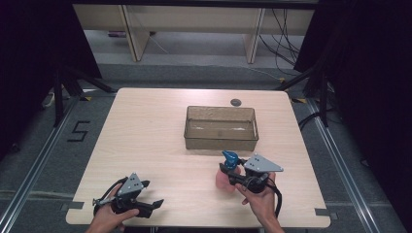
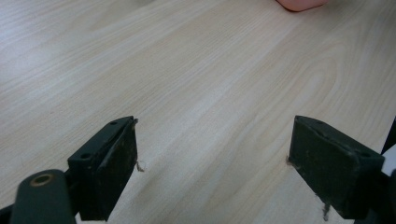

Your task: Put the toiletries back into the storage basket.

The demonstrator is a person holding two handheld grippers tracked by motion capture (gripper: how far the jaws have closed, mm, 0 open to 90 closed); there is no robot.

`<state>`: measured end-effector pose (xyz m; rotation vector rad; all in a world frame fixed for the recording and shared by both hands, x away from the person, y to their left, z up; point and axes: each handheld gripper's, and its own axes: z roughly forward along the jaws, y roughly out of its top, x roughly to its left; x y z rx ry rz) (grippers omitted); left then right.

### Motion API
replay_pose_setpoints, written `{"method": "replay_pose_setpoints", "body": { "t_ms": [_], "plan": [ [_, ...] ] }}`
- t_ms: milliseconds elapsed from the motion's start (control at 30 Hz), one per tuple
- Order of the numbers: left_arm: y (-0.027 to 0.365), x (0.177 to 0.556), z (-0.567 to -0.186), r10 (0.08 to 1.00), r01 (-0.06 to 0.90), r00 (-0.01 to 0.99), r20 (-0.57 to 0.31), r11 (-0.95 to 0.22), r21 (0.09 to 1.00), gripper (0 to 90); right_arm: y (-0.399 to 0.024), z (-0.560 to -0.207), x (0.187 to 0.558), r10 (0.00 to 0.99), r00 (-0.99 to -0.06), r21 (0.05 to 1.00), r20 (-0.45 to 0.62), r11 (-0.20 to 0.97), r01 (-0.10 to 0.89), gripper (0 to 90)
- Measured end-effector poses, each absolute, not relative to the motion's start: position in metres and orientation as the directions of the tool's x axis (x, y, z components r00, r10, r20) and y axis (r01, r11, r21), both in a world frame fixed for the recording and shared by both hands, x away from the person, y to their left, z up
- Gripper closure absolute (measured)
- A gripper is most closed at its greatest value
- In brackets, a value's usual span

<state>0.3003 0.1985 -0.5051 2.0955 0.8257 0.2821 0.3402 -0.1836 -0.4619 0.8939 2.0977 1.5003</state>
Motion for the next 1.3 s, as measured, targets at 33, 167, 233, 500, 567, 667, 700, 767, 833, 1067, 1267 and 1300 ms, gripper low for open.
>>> {"method": "replay_pose_setpoints", "body": {
  "t_ms": [33, 167, 233, 500, 567, 667, 700, 767, 833, 1067, 1267, 1300],
  "plan": [
    [0.2, 0.301, -0.505, 0.644, 0.448, 0.762, -0.069, -0.447, 0.774, 14.9, -0.183, -0.462, 0.339, 0.704, -0.709, 0.941, 0.034, 0.216, 0.259, 52.9],
    [0.2, 0.299, -0.506, 0.65, 0.452, 0.755, -0.086, -0.422, 0.786, 14.9, -0.179, -0.46, 0.336, 0.722, -0.691, 0.94, 0.04, 0.207, 0.271, 53.3],
    [0.199, 0.299, -0.506, 0.659, 0.458, 0.745, -0.102, -0.395, 0.796, 14.9, -0.179, -0.459, 0.337, 0.712, -0.702, 0.942, 0.022, 0.22, 0.253, 53.4],
    [0.2, 0.299, -0.506, 0.655, 0.455, 0.751, -0.088, -0.416, 0.788, 14.9, -0.178, -0.448, 0.338, 0.709, -0.705, 0.951, -0.01, 0.226, 0.213, 53.4],
    [0.199, 0.299, -0.506, 0.655, 0.456, 0.75, -0.091, -0.413, 0.789, 14.9, -0.178, -0.445, 0.339, 0.712, -0.702, 0.951, 0.02, 0.203, 0.234, 53.4],
    [0.199, 0.299, -0.507, 0.659, 0.461, 0.746, -0.099, -0.403, 0.791, 14.9, -0.179, -0.442, 0.342, 0.709, -0.705, 0.952, 0.012, 0.207, 0.225, 53.4],
    [0.2, 0.299, -0.506, 0.654, 0.456, 0.751, -0.089, -0.416, 0.787, 14.9, -0.18, -0.439, 0.341, 0.716, -0.697, 0.947, 0.03, 0.204, 0.25, 53.4],
    [0.201, 0.299, -0.506, 0.657, 0.457, 0.749, -0.086, -0.419, 0.785, 14.9, -0.181, -0.436, 0.344, 0.717, -0.697, 0.948, 0.015, 0.212, 0.238, 53.4],
    [0.202, 0.3, -0.506, 0.656, 0.456, 0.75, -0.079, -0.427, 0.781, 14.9, -0.185, -0.43, 0.35, 0.723, -0.69, 0.953, 0.0, 0.21, 0.219, 53.5],
    [0.202, 0.3, -0.507, 0.657, 0.461, 0.748, -0.09, -0.417, 0.783, 14.9, -0.19, -0.412, 0.361, 0.745, -0.667, 0.953, 0.009, 0.196, 0.232, 53.4],
    [0.202, 0.3, -0.507, 0.662, 0.463, 0.744, -0.092, -0.411, 0.786, 14.9, -0.194, -0.398, 0.374, 0.753, -0.658, 0.954, 0.013, 0.188, 0.234, 53.5],
    [0.203, 0.3, -0.506, 0.656, 0.46, 0.75, -0.083, -0.427, 0.778, 14.9, -0.195, -0.396, 0.376, 0.756, -0.654, 0.951, 0.002, 0.2, 0.235, 53.4]
  ]
}}
